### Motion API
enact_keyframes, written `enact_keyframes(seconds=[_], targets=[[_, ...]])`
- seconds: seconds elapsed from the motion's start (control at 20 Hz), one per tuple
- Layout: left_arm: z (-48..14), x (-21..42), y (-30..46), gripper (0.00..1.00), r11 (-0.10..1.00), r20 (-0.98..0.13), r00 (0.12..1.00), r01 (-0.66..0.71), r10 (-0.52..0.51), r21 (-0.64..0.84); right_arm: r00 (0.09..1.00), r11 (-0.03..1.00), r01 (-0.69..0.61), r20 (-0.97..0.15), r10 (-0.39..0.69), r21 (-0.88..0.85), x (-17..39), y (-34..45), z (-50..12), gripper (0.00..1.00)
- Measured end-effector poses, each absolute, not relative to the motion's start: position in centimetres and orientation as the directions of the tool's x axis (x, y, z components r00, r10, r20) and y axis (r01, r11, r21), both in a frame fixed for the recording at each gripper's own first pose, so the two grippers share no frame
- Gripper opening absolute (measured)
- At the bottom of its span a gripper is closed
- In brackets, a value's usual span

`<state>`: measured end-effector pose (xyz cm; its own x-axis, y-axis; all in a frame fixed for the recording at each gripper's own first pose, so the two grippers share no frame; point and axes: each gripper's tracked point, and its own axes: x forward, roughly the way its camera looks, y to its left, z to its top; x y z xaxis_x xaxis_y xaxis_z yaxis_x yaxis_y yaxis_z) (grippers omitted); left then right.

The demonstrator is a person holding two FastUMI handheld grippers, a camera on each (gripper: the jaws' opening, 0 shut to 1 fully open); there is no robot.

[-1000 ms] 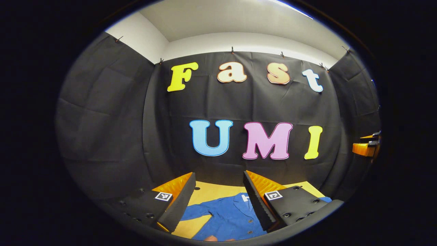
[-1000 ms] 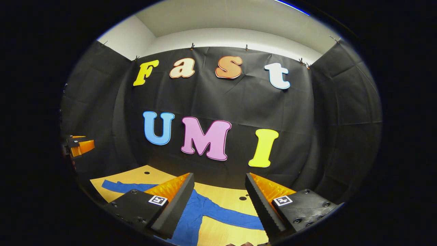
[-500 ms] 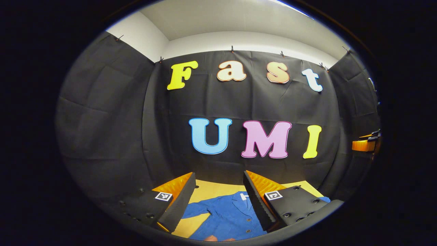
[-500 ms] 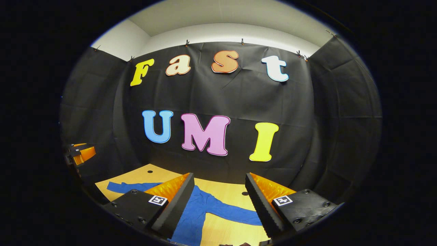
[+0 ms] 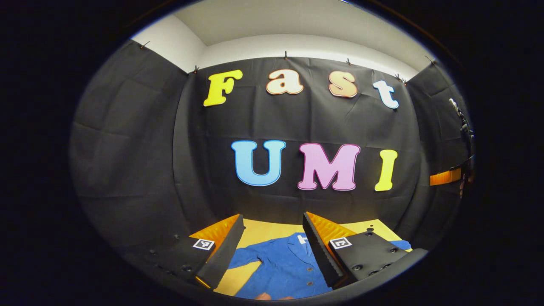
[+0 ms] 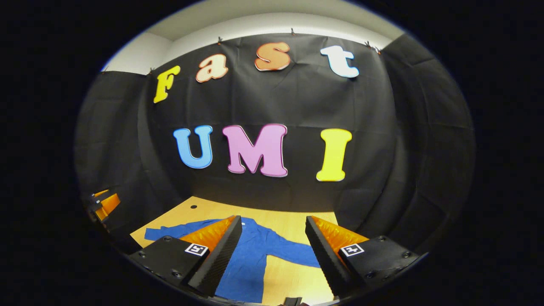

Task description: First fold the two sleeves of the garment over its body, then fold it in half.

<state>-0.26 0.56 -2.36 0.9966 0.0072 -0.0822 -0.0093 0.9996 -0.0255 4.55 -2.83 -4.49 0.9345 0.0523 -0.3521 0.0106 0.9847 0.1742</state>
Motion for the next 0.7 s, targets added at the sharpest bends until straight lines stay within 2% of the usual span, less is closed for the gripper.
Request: enact_keyframes(seconds=[0.15, 0.35, 0.5, 0.55, 0.6, 0.7], targets=[[-3.9, 0.0, 0.4, 0.80, 0.999, -0.113, 0.994, -0.002, -0.003, -0.044, 0.859, 0.970, 0.113, -0.511, 0.014, 0.217, 6.3, -5.9, -9.0, 0.96], [-4.9, 0.9, 0.8, 0.80, 0.999, -0.135, 0.990, -0.032, 0.027, -0.033, 0.746, 0.938, 0.214, -0.665, 0.023, 0.272, 9.3, -9.4, -13.8, 0.96], [-5.7, 1.9, 0.9, 0.81, 0.998, -0.161, 0.985, -0.059, 0.054, -0.024, 0.597, 0.926, 0.287, -0.802, 0.028, 0.246, 11.6, -12.9, -19.6, 0.97], [-5.9, 2.5, 1.2, 0.81, 0.997, -0.174, 0.982, -0.075, 0.070, -0.022, 0.533, 0.917, 0.316, -0.845, 0.040, 0.243, 12.1, -13.5, -22.4, 0.86], [-6.3, 3.0, 1.6, 0.81, 0.995, -0.188, 0.978, -0.096, 0.091, -0.019, 0.470, 0.908, 0.349, -0.881, 0.046, 0.233, 12.2, -14.2, -25.1, 0.98], [-6.6, 4.3, 2.3, 0.81, 0.991, -0.209, 0.969, -0.136, 0.129, -0.018, 0.338, 0.893, 0.404, -0.939, 0.056, 0.199, 12.1, -15.7, -31.2, 0.99]])
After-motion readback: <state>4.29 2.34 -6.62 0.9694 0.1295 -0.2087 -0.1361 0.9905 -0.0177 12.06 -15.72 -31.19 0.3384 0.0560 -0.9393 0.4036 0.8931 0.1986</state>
